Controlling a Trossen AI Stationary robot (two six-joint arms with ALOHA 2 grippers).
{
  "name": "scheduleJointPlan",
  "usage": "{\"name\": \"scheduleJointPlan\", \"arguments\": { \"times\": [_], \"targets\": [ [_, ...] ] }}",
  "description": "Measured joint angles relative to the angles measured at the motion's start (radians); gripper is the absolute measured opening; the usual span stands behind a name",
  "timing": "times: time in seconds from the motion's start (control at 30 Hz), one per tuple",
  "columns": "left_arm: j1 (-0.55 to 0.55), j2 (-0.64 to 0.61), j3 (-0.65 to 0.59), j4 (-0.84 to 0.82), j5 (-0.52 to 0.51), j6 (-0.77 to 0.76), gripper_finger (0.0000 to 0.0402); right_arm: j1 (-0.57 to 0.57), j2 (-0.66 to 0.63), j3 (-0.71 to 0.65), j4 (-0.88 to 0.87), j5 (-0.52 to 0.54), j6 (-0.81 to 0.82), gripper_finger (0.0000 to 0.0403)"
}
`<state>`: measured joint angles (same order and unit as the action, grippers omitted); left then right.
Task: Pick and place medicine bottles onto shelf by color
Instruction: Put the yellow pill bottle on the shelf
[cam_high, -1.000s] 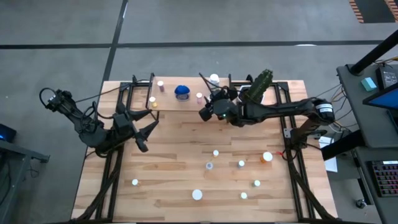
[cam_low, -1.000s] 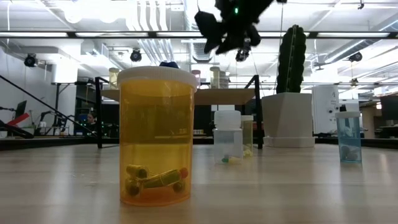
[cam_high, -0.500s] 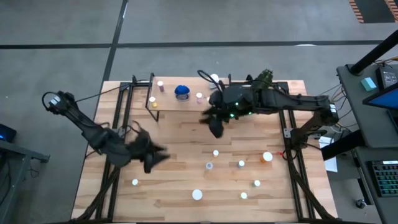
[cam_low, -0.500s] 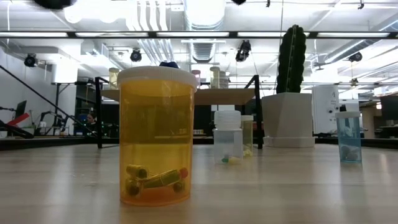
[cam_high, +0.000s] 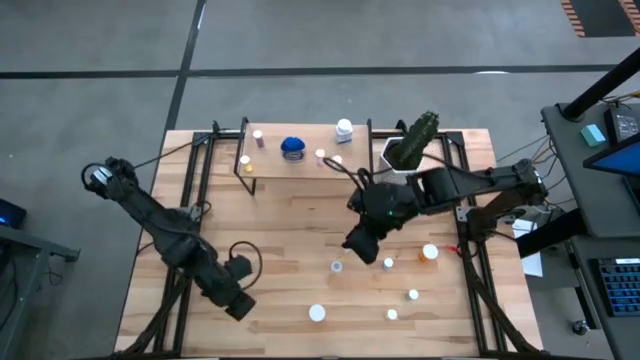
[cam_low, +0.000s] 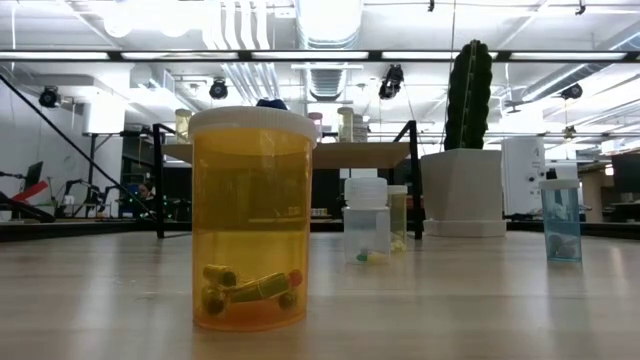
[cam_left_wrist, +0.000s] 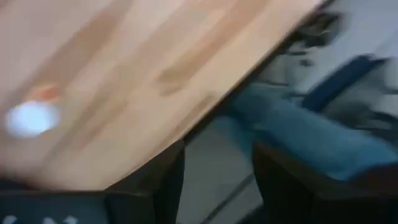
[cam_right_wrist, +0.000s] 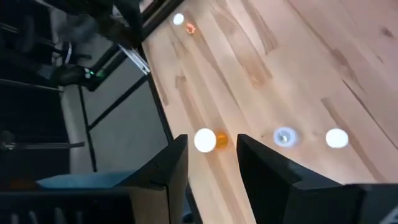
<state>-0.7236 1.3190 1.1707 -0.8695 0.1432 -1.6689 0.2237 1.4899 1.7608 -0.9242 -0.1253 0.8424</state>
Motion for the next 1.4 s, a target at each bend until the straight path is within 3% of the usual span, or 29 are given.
{"name": "scheduleJointPlan", "arguments": {
  "times": [0.23,0.5,0.73,1.13,1.4],
  "targets": [
    [-0.059,0.042,0.054,-0.443,-0.115,-0.052,0.0149,0.062,0.000,-0.026,-0.002,0.144,0.002,0.0129],
    [-0.084,0.029,-0.070,-0.200,-0.086,-0.057,0.0148,0.066,0.000,-0.027,-0.001,0.154,-0.016,0.0126],
    [-0.125,0.036,-0.127,-0.174,-0.068,-0.127,0.0150,0.064,0.000,-0.028,-0.002,0.190,-0.049,0.0127],
    [-0.143,0.041,-0.257,-0.151,-0.024,-0.168,0.0251,0.064,0.000,-0.028,-0.006,0.200,-0.058,0.0125],
    [-0.143,0.043,-0.335,-0.058,-0.026,-0.177,0.0255,0.064,0.000,-0.028,-0.006,0.211,-0.089,0.0124]
  ]
}}
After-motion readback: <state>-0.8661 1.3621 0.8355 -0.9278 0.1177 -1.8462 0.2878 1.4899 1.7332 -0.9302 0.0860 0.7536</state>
